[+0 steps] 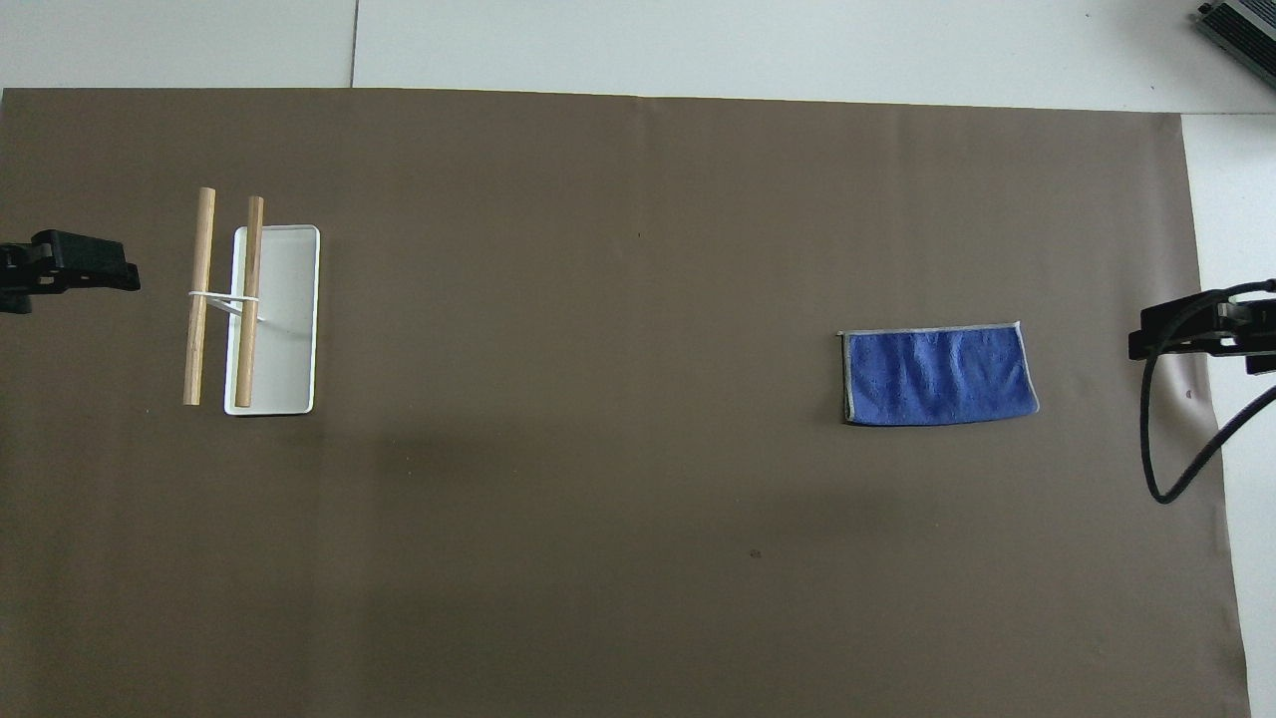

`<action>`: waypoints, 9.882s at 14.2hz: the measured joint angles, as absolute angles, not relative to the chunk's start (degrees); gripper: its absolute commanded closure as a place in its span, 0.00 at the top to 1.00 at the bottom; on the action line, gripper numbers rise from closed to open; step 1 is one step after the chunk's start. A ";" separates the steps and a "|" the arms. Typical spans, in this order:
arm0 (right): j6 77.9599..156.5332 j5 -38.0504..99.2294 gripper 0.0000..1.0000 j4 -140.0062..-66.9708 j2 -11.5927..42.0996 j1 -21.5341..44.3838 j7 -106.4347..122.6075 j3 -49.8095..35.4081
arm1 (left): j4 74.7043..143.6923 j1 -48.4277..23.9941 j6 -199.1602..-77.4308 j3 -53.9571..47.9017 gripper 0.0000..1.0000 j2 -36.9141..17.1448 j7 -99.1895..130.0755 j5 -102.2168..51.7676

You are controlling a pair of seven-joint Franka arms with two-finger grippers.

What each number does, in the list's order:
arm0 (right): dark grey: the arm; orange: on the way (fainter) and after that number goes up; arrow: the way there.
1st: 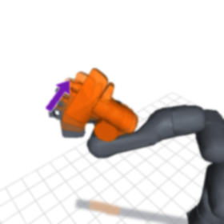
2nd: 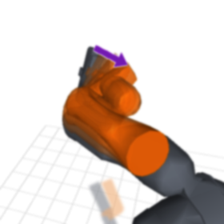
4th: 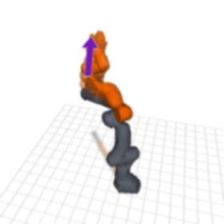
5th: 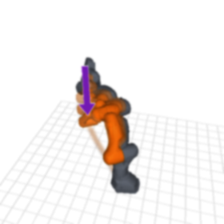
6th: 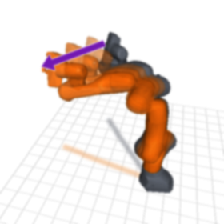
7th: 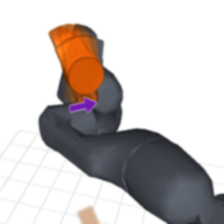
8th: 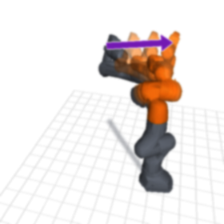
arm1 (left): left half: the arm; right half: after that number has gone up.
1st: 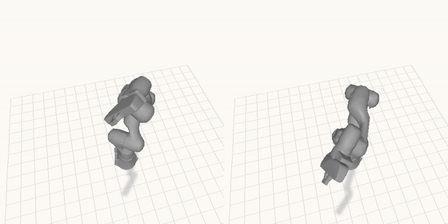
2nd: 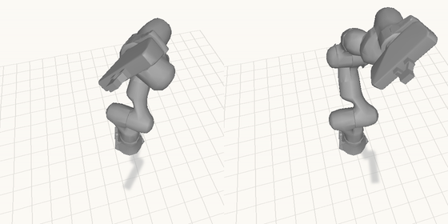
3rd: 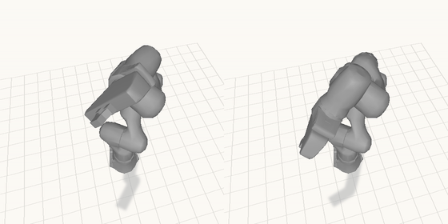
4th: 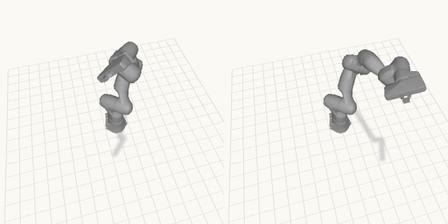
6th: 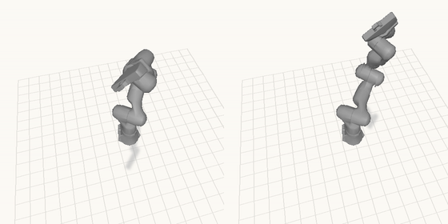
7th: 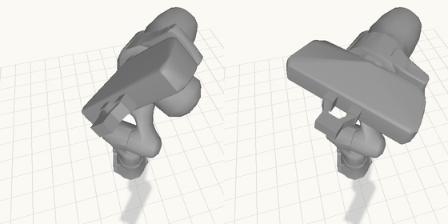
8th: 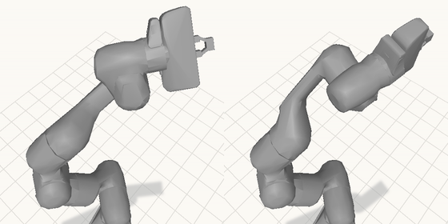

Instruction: Right arm passes towel to left arm to hang

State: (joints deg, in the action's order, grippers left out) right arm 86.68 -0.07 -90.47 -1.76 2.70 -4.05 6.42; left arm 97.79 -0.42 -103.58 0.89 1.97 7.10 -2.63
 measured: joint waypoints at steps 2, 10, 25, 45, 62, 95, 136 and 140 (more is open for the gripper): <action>86.68 -0.09 1.00 -90.47 -1.76 2.70 -4.22 6.42 | 97.79 -0.42 -103.58 0.89 1.00 1.97 7.10 -2.63; 86.68 -0.12 1.00 -90.48 -1.76 2.70 -4.53 6.41 | 97.79 -0.42 -103.57 0.89 1.00 1.97 7.10 -2.63; 86.68 -0.12 1.00 -90.54 -1.76 2.71 -4.53 6.39 | 97.79 -0.42 -103.56 0.89 1.00 1.97 7.10 -2.63; 135.08 -0.11 1.00 -122.66 7.11 5.95 0.62 5.81 | 97.79 -0.42 -103.56 0.89 1.00 1.98 7.10 -2.63; 147.12 4.94 0.95 -129.42 11.88 3.86 13.25 5.98 | 97.79 -0.42 -103.55 0.89 1.00 1.98 7.10 -2.63; 126.95 34.38 0.00 -110.13 2.70 5.76 -2.35 -5.27 | 97.79 -0.42 -103.55 0.89 1.00 1.99 7.10 -2.63; 156.66 83.02 0.00 -106.15 8.74 29.67 -49.76 -6.62 | 118.34 -1.27 -125.30 -10.79 1.00 10.09 70.84 -19.95; 158.10 83.02 0.00 -106.16 9.82 29.67 -49.76 -6.62 | 118.37 -1.27 -130.09 -15.07 1.00 10.24 80.52 -22.07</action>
State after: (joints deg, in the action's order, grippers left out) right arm 158.10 83.02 -106.16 9.82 29.67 -49.76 -6.62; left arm 118.37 -1.27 -130.09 -15.07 10.24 80.52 -22.07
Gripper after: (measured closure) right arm 0.885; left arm 0.000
